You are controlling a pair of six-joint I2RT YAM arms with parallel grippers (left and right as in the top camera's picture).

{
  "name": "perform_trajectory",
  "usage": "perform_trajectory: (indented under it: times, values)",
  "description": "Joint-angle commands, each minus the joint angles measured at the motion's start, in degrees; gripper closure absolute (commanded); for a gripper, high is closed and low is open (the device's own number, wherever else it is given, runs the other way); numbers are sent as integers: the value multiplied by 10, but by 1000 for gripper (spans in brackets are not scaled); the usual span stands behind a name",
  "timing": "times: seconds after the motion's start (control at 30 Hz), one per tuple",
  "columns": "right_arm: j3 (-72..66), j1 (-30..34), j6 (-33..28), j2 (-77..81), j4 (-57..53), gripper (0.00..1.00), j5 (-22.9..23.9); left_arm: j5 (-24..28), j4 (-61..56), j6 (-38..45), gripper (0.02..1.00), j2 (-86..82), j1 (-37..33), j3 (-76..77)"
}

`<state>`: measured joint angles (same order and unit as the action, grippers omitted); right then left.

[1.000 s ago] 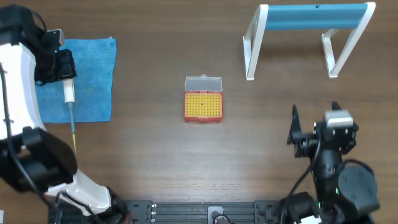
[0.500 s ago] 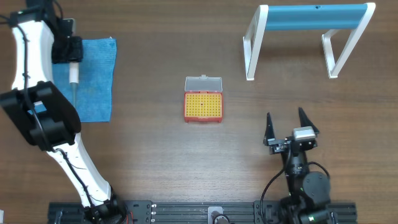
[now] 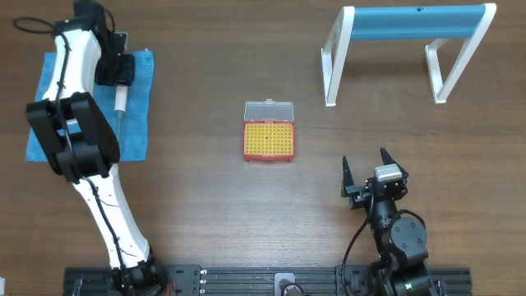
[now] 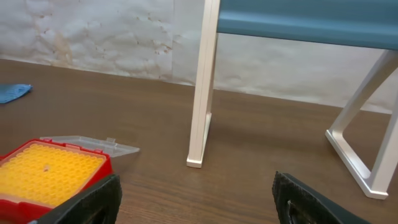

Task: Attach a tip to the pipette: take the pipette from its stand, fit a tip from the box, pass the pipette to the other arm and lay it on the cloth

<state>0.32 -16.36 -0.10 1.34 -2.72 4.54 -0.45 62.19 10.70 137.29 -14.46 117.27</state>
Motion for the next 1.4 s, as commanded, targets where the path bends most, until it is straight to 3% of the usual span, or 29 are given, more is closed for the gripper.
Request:
perform_trajectory:
  times: [0.03,0.1,0.13,0.27,0.3,0.43,0.5,0.77,0.9,1.13,1.4]
  values:
    - [-1,-4,20,-1,2,198,-12,-8,6,7,991,27,-2,15]
    - [-1,-4,20,-1,2,198,-23,-9,7,7,930,27,-2,15]
    - [-1,-4,20,-1,2,198,-23,-9,8,7,820,27,-2,15]
    - [-1,-4,20,-1,2,198,-23,-9,25,8,614,27,-1,18]
    - [-1,-4,20,-1,1,198,-23,-9,33,8,485,27,-1,23]
    - [-1,-4,20,-1,-2,194,-23,-9,80,8,130,26,-1,73]
    - [-1,-4,20,0,-11,198,-23,-8,122,7,20,24,-1,125]
    - [-1,-4,20,0,-11,198,-23,14,145,-17,20,-127,-2,159]
    - [-1,-4,20,0,-11,198,-23,64,141,-17,23,-256,0,159]
    - [-1,-4,20,0,-11,198,-22,46,137,-16,18,-461,-1,159]
    - [-1,-4,20,0,-11,198,-23,46,137,-16,20,-581,-1,159]
